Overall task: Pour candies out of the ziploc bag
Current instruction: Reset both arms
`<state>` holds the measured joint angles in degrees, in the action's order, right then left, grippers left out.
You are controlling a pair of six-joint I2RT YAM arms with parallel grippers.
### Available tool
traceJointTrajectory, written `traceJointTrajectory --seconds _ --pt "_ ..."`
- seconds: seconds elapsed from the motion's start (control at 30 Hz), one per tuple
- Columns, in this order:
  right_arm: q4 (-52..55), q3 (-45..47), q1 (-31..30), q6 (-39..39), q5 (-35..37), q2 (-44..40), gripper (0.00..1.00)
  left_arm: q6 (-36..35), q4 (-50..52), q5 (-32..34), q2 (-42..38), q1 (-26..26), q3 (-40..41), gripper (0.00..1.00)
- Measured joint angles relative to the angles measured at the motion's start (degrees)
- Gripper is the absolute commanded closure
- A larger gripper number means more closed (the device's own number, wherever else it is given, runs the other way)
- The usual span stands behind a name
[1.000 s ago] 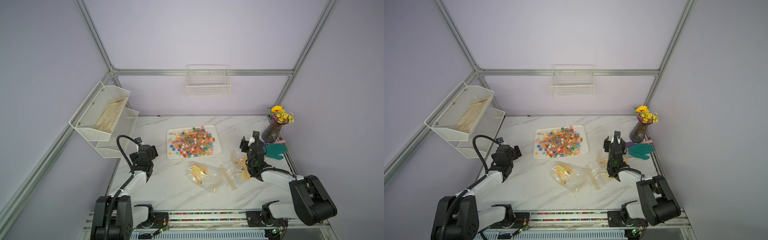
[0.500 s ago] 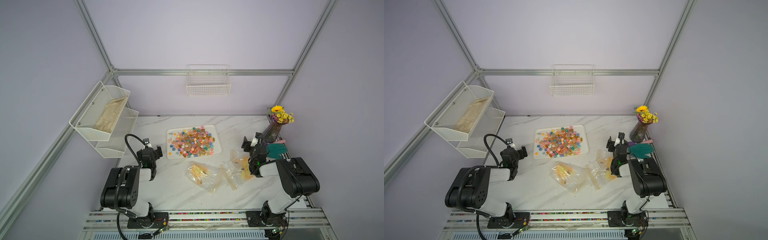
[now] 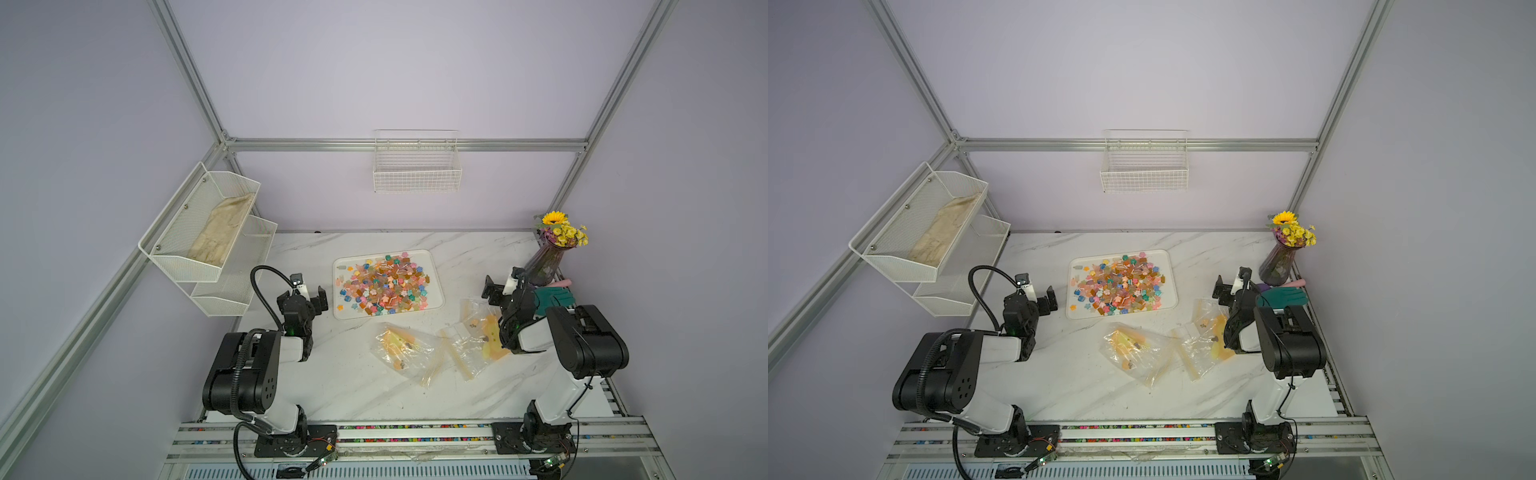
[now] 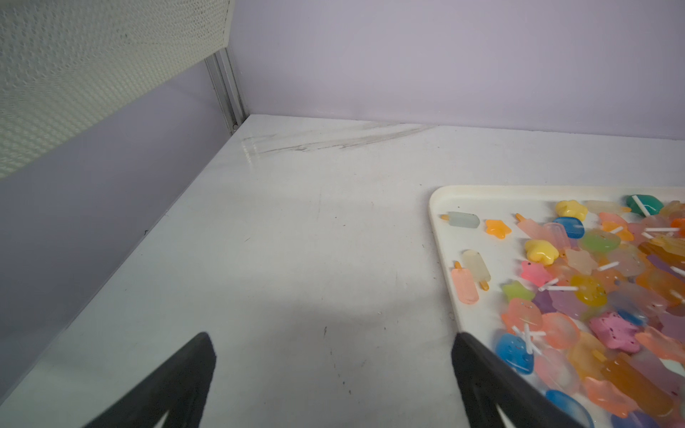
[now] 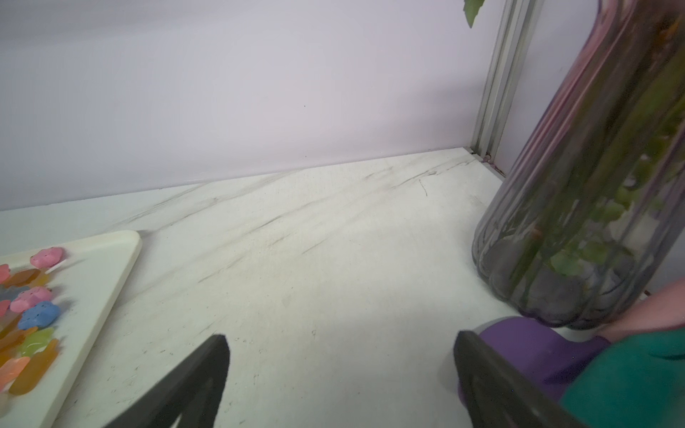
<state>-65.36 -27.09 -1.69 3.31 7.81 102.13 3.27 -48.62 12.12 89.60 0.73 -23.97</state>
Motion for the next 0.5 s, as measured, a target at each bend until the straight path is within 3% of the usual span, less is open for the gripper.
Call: traceJointTrajectory --seconds 0.5 --pt "-0.72 0.0 0.04 -0.02 -1.73 0.0 0.03 -0.09 -0.2 0.0 0.0 0.0 0.0 0.0"
